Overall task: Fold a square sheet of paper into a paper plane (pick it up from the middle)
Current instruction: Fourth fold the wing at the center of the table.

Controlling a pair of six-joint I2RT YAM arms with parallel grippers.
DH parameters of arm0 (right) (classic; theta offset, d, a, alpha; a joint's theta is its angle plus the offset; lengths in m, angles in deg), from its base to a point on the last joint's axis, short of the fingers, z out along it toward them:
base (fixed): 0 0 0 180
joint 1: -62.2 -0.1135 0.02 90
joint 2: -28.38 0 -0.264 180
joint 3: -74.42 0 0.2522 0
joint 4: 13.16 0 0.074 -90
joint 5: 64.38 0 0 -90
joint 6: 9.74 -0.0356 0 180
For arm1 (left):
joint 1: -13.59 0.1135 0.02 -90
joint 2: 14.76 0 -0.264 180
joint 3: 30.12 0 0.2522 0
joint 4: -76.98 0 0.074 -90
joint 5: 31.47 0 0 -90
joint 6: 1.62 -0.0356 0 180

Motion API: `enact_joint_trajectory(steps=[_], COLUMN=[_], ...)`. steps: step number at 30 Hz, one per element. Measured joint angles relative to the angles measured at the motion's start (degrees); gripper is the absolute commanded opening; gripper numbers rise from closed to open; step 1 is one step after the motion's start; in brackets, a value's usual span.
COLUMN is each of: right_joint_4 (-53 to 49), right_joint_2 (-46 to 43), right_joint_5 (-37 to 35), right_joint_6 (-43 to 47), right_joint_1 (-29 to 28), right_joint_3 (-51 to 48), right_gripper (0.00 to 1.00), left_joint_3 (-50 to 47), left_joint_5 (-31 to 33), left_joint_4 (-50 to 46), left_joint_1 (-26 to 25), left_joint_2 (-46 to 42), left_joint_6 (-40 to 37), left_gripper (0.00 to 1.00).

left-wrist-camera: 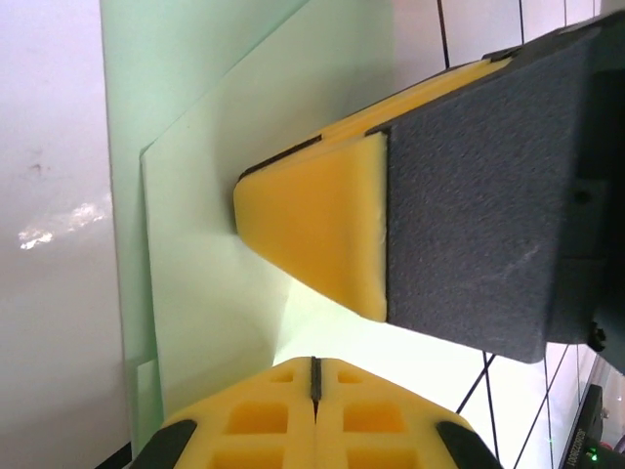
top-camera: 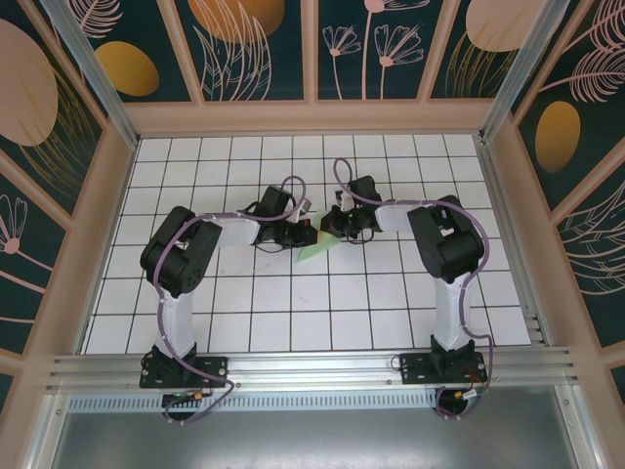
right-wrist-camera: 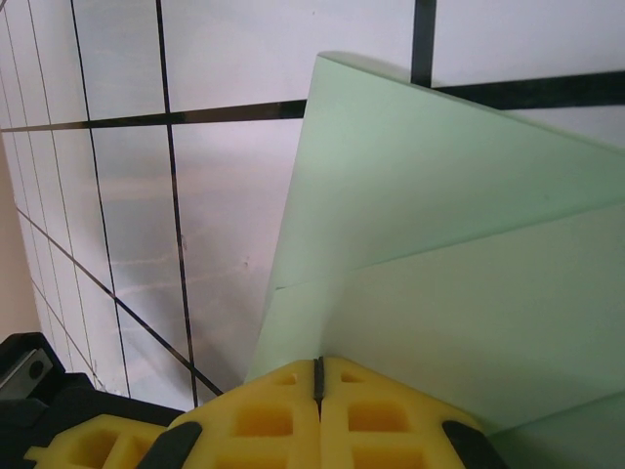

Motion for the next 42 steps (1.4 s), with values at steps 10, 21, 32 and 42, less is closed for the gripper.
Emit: enact_joint_trajectory(steps=[10,21,32,42], right_joint_4=[-1.44,-2.38,-2.97,-3.58], right_joint_2=[0.28,0.55,0.66,0.81], right_joint_5=[0.02,0.11,0.15,0.15], right_joint_6=[-0.17,-0.15,0.31,0.35], right_joint_1=[0.02,0.04,0.07,0.07], right_joint_3=[0.87,1.49,1.84,2.21], right_gripper=[0.03,0.03,0.03,0.03], left_joint_3=[-2.45,-8.31,-12.04,-13.31], left_joint_5=[0.74,2.45,3.54,4.22], left_joint_4=[0.17,2.19,2.82,2.36], left_joint_1=[-0.04,-0.04,-0.04,-0.04], left_joint_2=[-0.50,-4.52,-7.34,-8.59], left_joint_6=[-1.31,-1.42,-1.38,-1.49], left_gripper=[0.05,0.05,0.05,0.05])
